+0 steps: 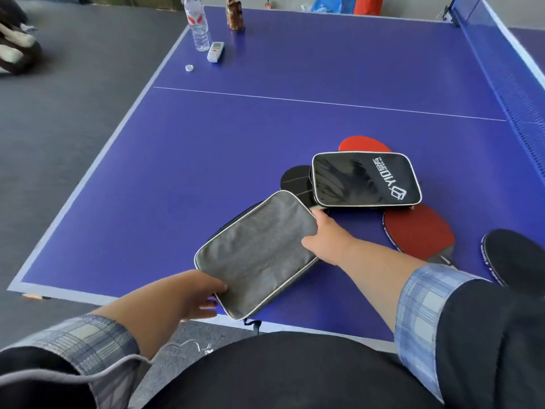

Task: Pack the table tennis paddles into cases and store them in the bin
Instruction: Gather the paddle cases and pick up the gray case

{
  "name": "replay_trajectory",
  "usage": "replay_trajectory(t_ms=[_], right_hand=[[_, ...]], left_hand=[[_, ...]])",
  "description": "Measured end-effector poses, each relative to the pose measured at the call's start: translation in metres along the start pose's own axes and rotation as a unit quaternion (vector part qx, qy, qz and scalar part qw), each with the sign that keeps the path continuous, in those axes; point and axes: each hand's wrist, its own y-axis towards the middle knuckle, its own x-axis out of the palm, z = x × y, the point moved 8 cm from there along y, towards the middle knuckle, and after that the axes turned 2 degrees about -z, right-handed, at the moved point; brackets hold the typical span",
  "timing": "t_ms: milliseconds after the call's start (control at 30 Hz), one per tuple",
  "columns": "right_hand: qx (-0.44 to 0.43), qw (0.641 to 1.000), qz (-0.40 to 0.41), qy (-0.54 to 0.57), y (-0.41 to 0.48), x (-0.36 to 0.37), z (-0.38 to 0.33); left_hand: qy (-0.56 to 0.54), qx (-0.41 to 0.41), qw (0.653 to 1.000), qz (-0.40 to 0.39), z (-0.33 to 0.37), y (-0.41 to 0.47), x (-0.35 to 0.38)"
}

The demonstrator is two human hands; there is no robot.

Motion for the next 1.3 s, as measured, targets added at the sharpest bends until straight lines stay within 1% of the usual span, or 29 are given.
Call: replay_trajectory(t_ms=[67,167,267,333,367,400,467,500,533,567,600,633,667,733,833,933,1033,1133,1233,1300], right_hand=[[-0.008,0.998,-0.029,-0.064,0.009,0.011,-0.009],[-0.023,0.994,-0.039,-0.104,0.022,0.023,-0.018],[-0.029,0.995,-0.029,-0.095,0.027,0.027,-0.018],[-0.014,0.997,-0.002,-0.071,0.022,0.029,-0.013],[0.003,0.998,0.028,-0.050,0.015,0.029,-0.009],[0.028,0.997,0.067,-0.014,0.007,0.030,-0.002],[0.081,0.984,0.139,0.073,-0.015,0.041,0.011],[0.099,0.978,0.148,0.110,-0.025,0.052,0.016],[0.115,0.973,0.132,0.149,-0.032,0.067,0.019],[0.127,0.969,0.100,0.184,-0.037,0.083,0.019],[0.136,0.967,0.066,0.204,-0.039,0.096,0.017],[0.135,0.970,0.035,0.199,-0.039,0.105,0.014],[0.124,0.977,0.007,0.172,-0.036,0.109,0.008],[0.089,0.991,-0.031,0.096,-0.023,0.110,-0.007],[0.042,0.997,-0.061,0.030,-0.004,0.104,-0.030],[0.023,0.995,-0.096,-0.028,0.010,0.109,-0.046],[0.015,0.991,-0.120,-0.054,0.012,0.118,-0.052],[0.020,0.991,-0.122,-0.043,0.009,0.120,-0.052],[0.041,0.992,-0.105,-0.058,0.004,0.112,-0.051],[0.055,0.994,-0.077,-0.054,0.001,0.102,-0.053]], left_hand=[[0.011,-0.018,0.999,-0.036,-0.018,-0.001,0.001],[0.049,-0.018,0.996,-0.066,-0.036,-0.001,0.009],[0.110,-0.032,0.990,-0.079,-0.047,-0.006,0.018],[0.178,-0.058,0.980,-0.063,-0.049,-0.010,0.015],[0.227,-0.056,0.972,-0.031,-0.045,-0.009,0.008],[0.299,-0.030,0.954,0.019,-0.035,-0.007,-0.002],[0.424,0.075,0.889,0.154,0.001,-0.005,-0.020],[0.426,0.131,0.870,0.209,0.017,-0.005,-0.028],[0.392,0.180,0.869,0.242,0.029,-0.006,-0.033],[0.358,0.210,0.875,0.248,0.037,-0.003,-0.036],[0.346,0.221,0.883,0.226,0.040,0.003,-0.034],[0.354,0.215,0.888,0.199,0.041,0.009,-0.030],[0.369,0.202,0.889,0.182,0.039,0.016,-0.027],[0.375,0.175,0.892,0.182,0.033,0.025,-0.027],[0.314,0.165,0.917,0.185,0.025,0.033,-0.035],[0.248,0.160,0.940,0.172,0.020,0.036,-0.040],[0.183,0.166,0.954,0.169,0.021,0.035,-0.046],[0.112,0.185,0.962,0.168,0.024,0.027,-0.053],[0.057,0.238,0.948,0.202,0.038,0.006,-0.058],[-0.003,0.271,0.942,0.199,0.048,-0.012,-0.053]])
